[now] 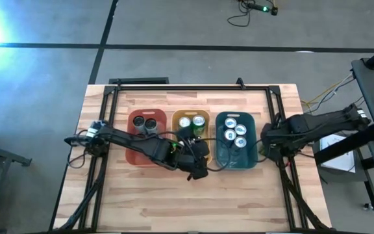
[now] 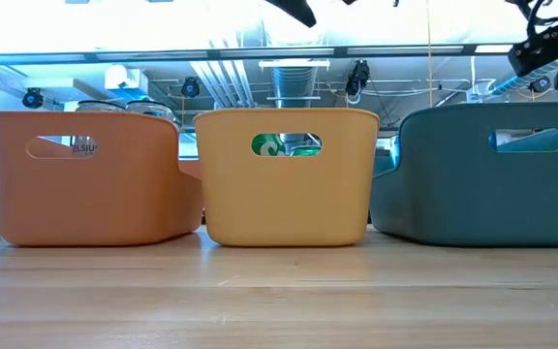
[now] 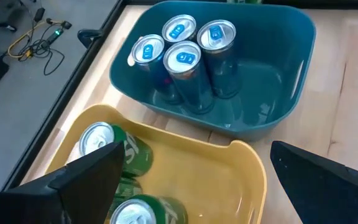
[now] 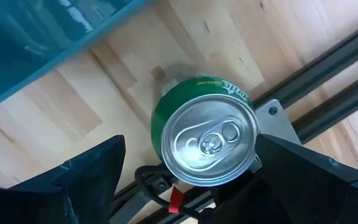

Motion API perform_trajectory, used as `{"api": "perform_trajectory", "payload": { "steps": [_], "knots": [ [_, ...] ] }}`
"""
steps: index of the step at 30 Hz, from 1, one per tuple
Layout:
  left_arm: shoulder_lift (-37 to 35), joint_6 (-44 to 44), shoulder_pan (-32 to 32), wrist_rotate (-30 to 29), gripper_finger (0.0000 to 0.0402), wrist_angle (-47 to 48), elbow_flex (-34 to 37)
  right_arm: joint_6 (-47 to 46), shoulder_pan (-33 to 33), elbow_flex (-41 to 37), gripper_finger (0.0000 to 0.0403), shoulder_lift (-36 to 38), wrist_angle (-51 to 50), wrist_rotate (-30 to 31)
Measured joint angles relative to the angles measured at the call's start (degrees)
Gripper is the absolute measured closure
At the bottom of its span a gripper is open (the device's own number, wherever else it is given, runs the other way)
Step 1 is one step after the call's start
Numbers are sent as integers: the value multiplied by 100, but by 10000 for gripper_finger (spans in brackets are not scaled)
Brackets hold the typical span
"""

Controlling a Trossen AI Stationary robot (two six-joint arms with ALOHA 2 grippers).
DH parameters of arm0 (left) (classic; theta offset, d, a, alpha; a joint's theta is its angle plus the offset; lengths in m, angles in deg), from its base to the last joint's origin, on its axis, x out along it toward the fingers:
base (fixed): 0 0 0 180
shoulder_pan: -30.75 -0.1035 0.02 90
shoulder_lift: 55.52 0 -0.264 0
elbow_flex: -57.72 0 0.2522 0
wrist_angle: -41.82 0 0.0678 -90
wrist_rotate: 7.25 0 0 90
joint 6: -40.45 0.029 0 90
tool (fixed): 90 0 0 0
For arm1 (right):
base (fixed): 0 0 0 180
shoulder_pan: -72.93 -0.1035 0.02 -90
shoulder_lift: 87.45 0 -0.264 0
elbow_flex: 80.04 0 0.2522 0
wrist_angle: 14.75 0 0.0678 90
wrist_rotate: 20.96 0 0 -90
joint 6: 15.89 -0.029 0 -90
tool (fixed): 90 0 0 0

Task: Sort soda cans
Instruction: Put the green soda can into the yellow bin

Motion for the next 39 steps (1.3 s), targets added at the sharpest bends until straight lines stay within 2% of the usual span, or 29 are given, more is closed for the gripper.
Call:
{"api": "perform_trajectory", "payload": {
  "steps": [11,17,22,30,39],
  "knots": [
    [60,2,-14,36,15,-147,0,533,649,-15,39,-483,34,7],
    [56,0,-14,36,15,-143,0,513,676,188,39,-529,68,-356],
    [54,0,-14,36,15,-141,0,545,722,551,39,-544,-35,-274],
    [50,22,-67,33,15,-145,0,685,1146,223,39,-869,-151,-386],
    [50,15,-73,32,15,-170,0,1330,1596,-21,39,-1390,109,-536]
  ]
}}
